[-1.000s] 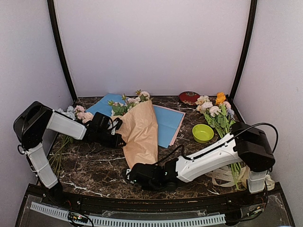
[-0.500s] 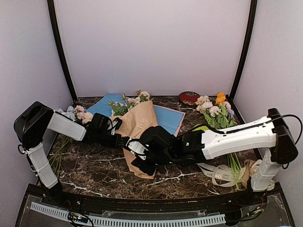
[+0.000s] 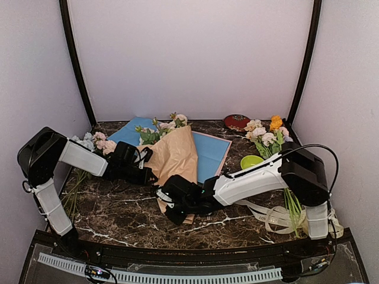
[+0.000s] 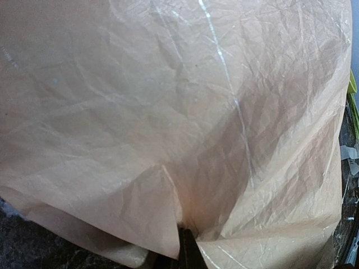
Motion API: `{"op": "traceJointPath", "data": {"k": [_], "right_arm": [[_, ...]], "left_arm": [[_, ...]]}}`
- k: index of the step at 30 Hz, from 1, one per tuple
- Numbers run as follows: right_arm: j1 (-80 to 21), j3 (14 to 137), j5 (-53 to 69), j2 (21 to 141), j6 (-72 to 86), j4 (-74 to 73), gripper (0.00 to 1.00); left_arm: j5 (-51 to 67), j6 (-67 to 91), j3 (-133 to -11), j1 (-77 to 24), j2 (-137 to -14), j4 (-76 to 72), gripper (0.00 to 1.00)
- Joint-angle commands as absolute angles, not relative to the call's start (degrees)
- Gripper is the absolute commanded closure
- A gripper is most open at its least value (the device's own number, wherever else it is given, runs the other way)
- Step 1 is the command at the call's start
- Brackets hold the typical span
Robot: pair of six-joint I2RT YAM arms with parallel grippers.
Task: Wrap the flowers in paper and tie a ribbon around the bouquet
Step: Fold the two-thirds-folded wrapping paper at the center of the board, then press the fold line on the folded bouquet.
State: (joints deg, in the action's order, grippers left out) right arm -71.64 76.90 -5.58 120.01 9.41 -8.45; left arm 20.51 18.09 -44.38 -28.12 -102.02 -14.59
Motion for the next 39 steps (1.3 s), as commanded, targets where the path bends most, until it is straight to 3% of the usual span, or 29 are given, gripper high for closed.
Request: {"op": "traceJointPath", "data": {"k": [1, 10, 12, 15, 19, 21, 23, 27, 35, 39], "right_arm": [[-77.51, 74.67, -4.86, 120.18, 11.11, -13.16, 1.00], [-78.05, 67.26, -4.46, 106.95, 21.06, -16.22, 1.00], [-75.69, 65.50, -2.14, 102.90, 25.43, -15.20, 0.96], [-70.57, 61.31, 2.15, 98.47, 34.94, -12.43, 0.80], [-64.40, 54.94, 7.19, 96.31, 49.49, -5.32, 0.37], [-62.86, 52.91, 9.59, 97.60, 53.97, -1.67, 0.30], [-61.80, 52.04, 13.04, 100.33, 56.78, 1.49, 0.32], [-60.97, 52.11, 21.12, 106.88, 59.62, 8.04, 0.47], [-60.83, 48.70, 23.04, 107.03, 62.97, 11.19, 0.99], [-60.69, 47.31, 22.26, 105.26, 62.25, 10.10, 1.00]], "left_arm": [[19.97, 17.66, -43.24, -27.80, -103.10, -10.95, 1.00], [19.96, 17.76, -43.35, -27.79, -103.07, -10.67, 1.00], [20.10, 17.76, -43.50, -27.80, -102.98, -10.30, 1.00], [19.85, 17.88, -43.35, -27.83, -102.56, -10.00, 1.00], [20.17, 17.83, -43.20, -27.91, -102.36, -9.65, 1.00], [20.01, 17.54, -43.24, -27.91, -102.44, -9.34, 1.00], [19.87, 17.41, -43.23, -27.85, -102.61, -9.18, 1.00], [20.16, 17.43, -42.96, -27.84, -102.83, -9.51, 1.00], [19.36, 17.07, -42.68, -27.81, -103.05, -8.86, 1.00], [18.48, 17.05, -42.52, -27.85, -101.94, -7.97, 1.00]]}}
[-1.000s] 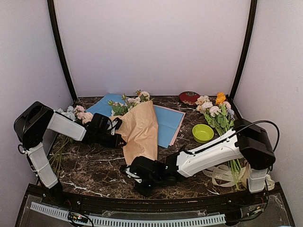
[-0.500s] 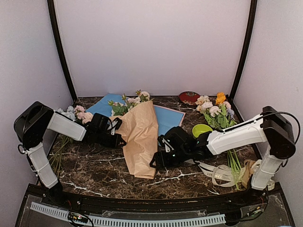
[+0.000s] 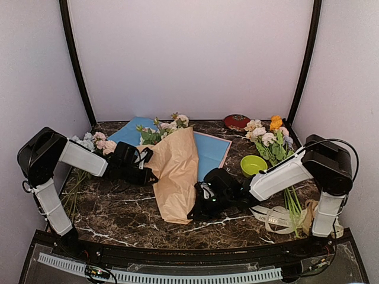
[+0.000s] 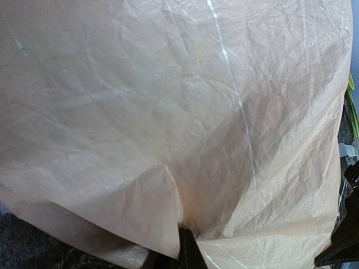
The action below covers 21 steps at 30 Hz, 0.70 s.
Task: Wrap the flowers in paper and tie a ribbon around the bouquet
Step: Press the fold line on the folded bouquet.
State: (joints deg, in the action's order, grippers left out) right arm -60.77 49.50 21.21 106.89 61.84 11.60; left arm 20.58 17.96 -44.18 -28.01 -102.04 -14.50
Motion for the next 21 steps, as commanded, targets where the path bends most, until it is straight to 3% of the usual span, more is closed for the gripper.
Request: {"op": "traceJointPath", "data": {"k": [1, 12, 17, 21], "right_arm": [[-60.78, 46.81, 22.67, 105.13, 62.12, 10.69, 1.00], [-66.95, 44.08, 19.65, 97.91, 60.52, 3.96, 1.00], [-66.35, 43.09, 14.33, 89.15, 59.69, -4.59, 0.69], [-62.35, 46.77, 3.82, 80.44, 53.93, -21.99, 0.57]], "left_arm": [[18.39, 17.12, -42.39, -27.86, -101.50, -7.81, 1.00], [17.19, 18.24, -40.59, -31.90, -97.03, -4.97, 1.00], [22.04, 21.46, -37.90, -31.86, -95.72, -6.44, 1.00], [22.91, 23.17, -38.94, -32.06, -98.13, -5.51, 1.00]]}}
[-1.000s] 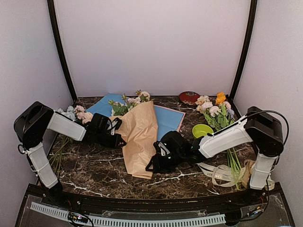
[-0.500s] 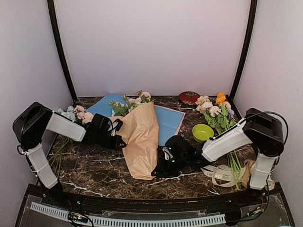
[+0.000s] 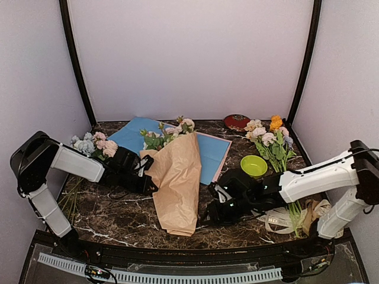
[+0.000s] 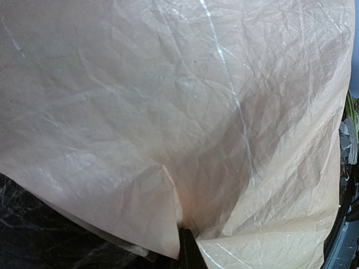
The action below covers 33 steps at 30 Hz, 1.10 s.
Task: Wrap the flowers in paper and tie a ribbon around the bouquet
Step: Press the fold line on the folded bouquet, then pick up the ribbon from the corner of the board.
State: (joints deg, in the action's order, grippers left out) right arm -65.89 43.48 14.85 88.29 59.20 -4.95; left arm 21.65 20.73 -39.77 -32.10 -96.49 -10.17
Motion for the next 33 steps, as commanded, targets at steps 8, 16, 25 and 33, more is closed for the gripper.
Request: {"op": "traceJointPath", "data": {"k": [8, 16, 25, 33], "right_arm": [[-51.41, 52.75, -8.91, 80.06, 41.40, -47.53, 0.00], [-48.47, 51.72, -2.65, 89.23, 33.60, -48.54, 0.14], [-48.48, 52.83, -4.54, 93.98, 31.17, -47.60, 0.83], [-48.58, 68.84, -13.44, 84.55, 30.49, -60.26, 1.00]], "left_arm": [[21.62, 21.91, -37.92, -32.16, -96.71, -5.72, 1.00], [22.27, 21.71, -38.15, -32.15, -96.40, -6.22, 1.00], [22.65, 21.59, -37.91, -32.17, -96.76, -6.66, 1.00], [21.47, 20.84, -38.58, -32.10, -96.68, -5.38, 1.00]]}}
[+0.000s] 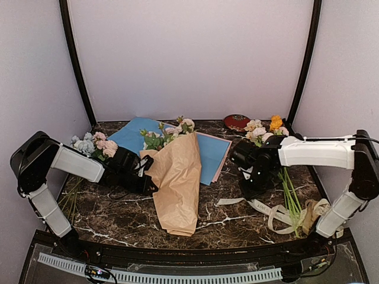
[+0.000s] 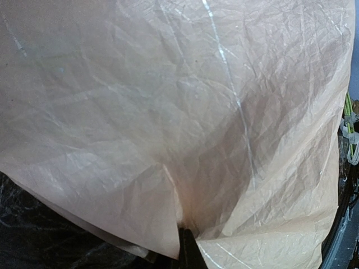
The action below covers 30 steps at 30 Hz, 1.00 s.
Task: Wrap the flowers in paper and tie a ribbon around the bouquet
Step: Pick up the ribbon from the corner of the board, then place the ribbon at the center of the board.
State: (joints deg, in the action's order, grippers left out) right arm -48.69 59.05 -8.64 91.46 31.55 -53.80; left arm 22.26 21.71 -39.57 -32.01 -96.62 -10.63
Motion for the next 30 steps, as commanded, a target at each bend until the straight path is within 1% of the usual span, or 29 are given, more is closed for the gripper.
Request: {"op": "traceJointPath", "data": {"k": [1, 4, 8, 13, 17, 21, 24, 28, 30], "right_arm": [[-48.52, 71.81, -13.55, 82.84, 29.96, -60.96, 1.00], [-48.58, 81.14, -14.05, 77.21, 27.01, -60.35, 1.00], [-48.49, 89.37, -12.40, 66.22, 22.77, -49.71, 1.00], [-48.55, 92.96, -5.64, 53.69, 14.75, -31.59, 1.00], [-48.52, 95.74, -0.42, 47.00, 10.02, -19.05, 1.00], [-48.56, 99.05, -4.63, 44.53, 6.87, -14.45, 1.00], [-48.52, 98.99, -9.12, 45.01, 5.86, -14.38, 1.00], [-48.53, 102.92, -12.67, 52.56, 4.59, -22.21, 1.00], [-48.55, 103.49, -11.60, 57.42, 4.97, -23.86, 1.00]], "left_arm": [[21.40, 20.69, -38.87, -32.16, -96.68, -4.98, 1.00], [20.98, 20.37, -39.03, -32.15, -96.46, -4.66, 1.00], [21.22, 20.22, -39.66, -32.17, -97.08, -4.34, 1.00], [20.49, 20.08, -39.29, -32.13, -96.60, -4.36, 1.00], [20.49, 19.83, -39.72, -32.14, -96.69, -3.68, 1.00], [19.95, 19.77, -39.20, -32.13, -96.13, -4.11, 1.00], [20.08, 19.64, -39.56, -32.15, -96.34, -3.52, 1.00], [19.64, 19.51, -39.32, -32.12, -95.86, -3.61, 1.00], [19.73, 19.51, -39.35, -32.16, -96.08, -3.78, 1.00]]}}
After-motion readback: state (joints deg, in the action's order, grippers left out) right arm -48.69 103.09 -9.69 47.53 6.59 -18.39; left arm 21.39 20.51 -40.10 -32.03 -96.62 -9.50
